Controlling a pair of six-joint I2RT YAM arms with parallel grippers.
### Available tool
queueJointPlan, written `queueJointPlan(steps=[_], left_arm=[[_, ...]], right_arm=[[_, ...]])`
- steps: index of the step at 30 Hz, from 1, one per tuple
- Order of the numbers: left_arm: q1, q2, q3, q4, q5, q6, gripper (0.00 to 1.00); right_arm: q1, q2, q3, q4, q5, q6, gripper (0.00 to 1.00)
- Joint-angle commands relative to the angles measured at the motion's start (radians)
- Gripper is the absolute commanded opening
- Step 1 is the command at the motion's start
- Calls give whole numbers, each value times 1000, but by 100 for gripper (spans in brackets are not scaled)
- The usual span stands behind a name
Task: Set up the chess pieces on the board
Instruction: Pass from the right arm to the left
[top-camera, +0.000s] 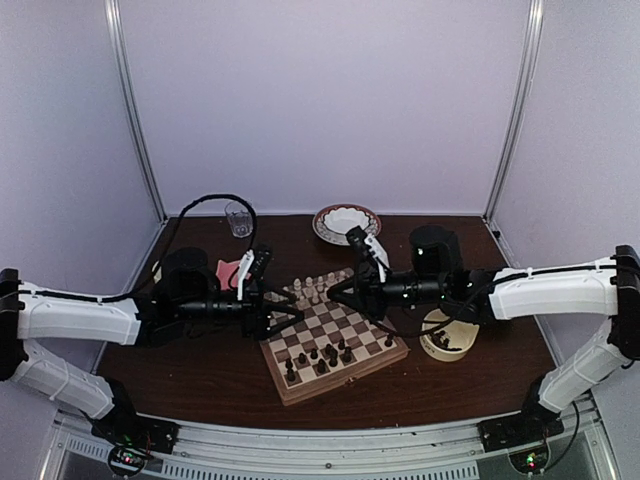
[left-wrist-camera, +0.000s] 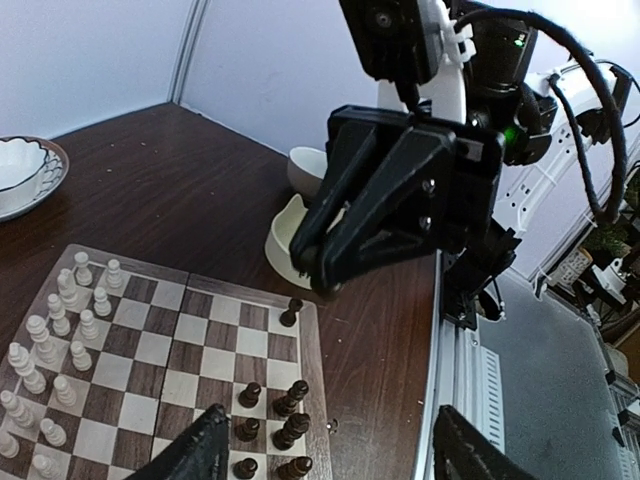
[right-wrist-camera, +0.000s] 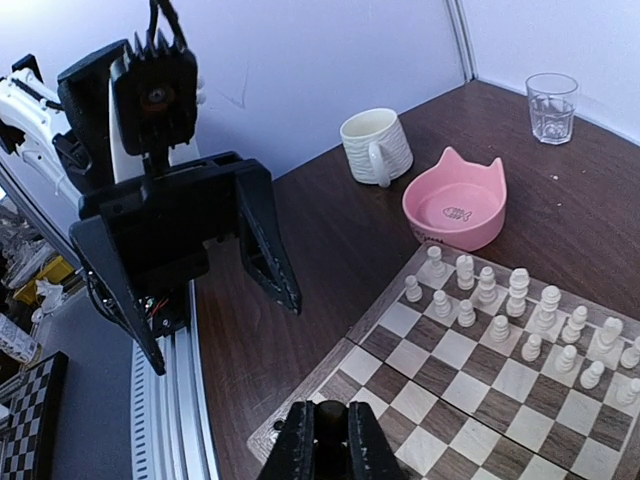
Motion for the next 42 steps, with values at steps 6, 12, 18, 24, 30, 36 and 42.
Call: queueJointPlan(steps=[6, 12, 18, 24, 30, 36, 42], left_arm=[[-2, 183, 27, 211, 124, -39, 60], [-2, 228, 32, 261, 134, -61, 51], [-2, 242, 30, 286, 139, -75, 37], [-2, 267, 33, 324, 156, -116, 50], [-3, 271, 21, 358, 157, -127, 46], [-3, 278, 13, 392, 166, -134, 36], [-2, 279, 11, 402, 174, -142, 48]], right_arm=[[70, 124, 22, 147, -56, 34, 7], [79, 184, 43, 172, -103, 62, 6], [92, 214, 51, 210, -115, 94, 6], [92, 209, 33, 244, -81, 120, 5], [92, 196, 11, 289, -83, 147, 6], [92, 183, 2, 305, -89, 156, 6], [92, 166, -11, 311, -70, 161, 6]])
